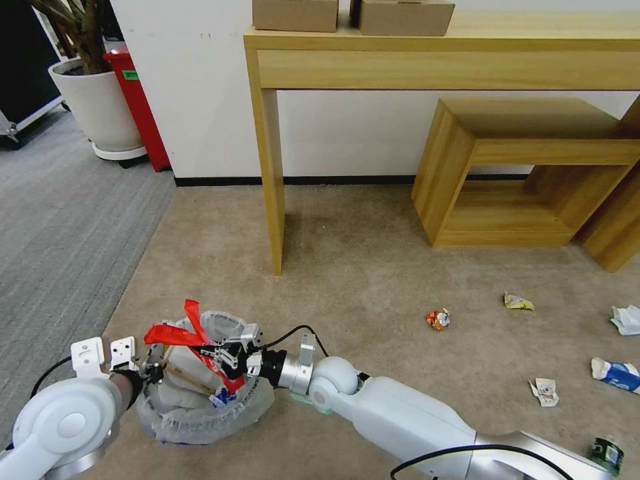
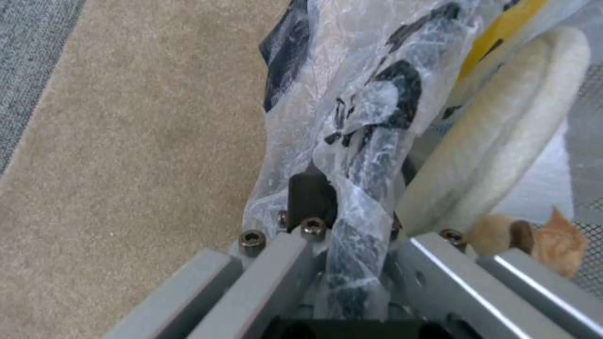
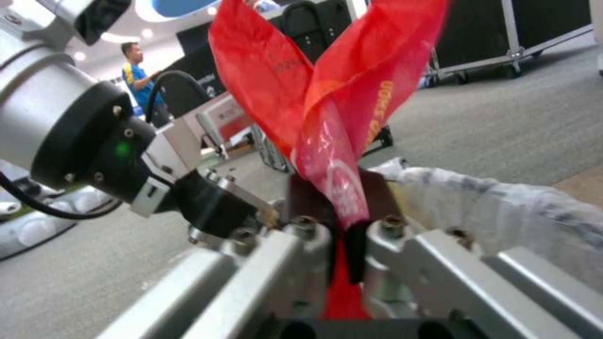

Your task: Pick up the trash bin and place the garbage on the floor into it.

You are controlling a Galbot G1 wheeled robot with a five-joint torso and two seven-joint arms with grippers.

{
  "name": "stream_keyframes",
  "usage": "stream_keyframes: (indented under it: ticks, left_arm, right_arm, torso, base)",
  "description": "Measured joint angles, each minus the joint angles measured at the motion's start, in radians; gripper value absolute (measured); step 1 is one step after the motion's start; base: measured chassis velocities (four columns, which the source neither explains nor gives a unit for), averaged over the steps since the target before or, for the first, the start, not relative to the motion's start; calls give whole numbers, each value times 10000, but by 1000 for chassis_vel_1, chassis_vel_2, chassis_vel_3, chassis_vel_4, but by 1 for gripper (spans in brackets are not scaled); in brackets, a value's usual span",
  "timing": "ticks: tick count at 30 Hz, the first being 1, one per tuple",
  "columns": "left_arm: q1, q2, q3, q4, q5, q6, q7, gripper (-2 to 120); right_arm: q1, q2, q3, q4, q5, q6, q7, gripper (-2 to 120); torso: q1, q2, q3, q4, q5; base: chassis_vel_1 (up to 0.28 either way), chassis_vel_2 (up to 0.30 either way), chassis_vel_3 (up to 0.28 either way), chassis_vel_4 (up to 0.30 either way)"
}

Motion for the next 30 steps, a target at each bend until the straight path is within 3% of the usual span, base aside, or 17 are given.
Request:
stream_keyframes:
  ticks: [9,12,17,20,24,30]
  left_arm:
    - [34,82,-22,-23,12,4,4,0]
    - [28,234,-101,-112,-82,-28,-7,0]
    - [75,163,-97,-117,-30,-28,-18,0]
    - [83,149,-98,-122,-13,-26,-20,0]
    - [109,155,-109,-173,-13,-26,-33,0]
    - [181,144,-144,-206,0,-25,-87,0]
  right_arm:
    - [67,-140,162,37,-178,-38,-103,32]
    - [237,-163,238,36,-207,-34,44,61]
    - [337,-183,252,26,-193,-34,205,74]
    - [414,-202,254,41,-128,-38,303,90]
    - [443,-285,248,157,17,-268,117,99]
    - [465,-436,158,293,161,-636,-154,100]
  torso:
    - [0,0,-1,1,0]
    - [0,0,0,0,1]
    - [0,0,0,1,0]
    - [0,0,0,0,0]
    - [0,0,0,1,0]
    - [0,0,0,0,0]
  base:
    - [0,0,0,0]
    - [0,0,0,0]
    - [0,0,0,0]
    - [0,0,0,0]
    - [0,0,0,0]
    - [0,0,0,0]
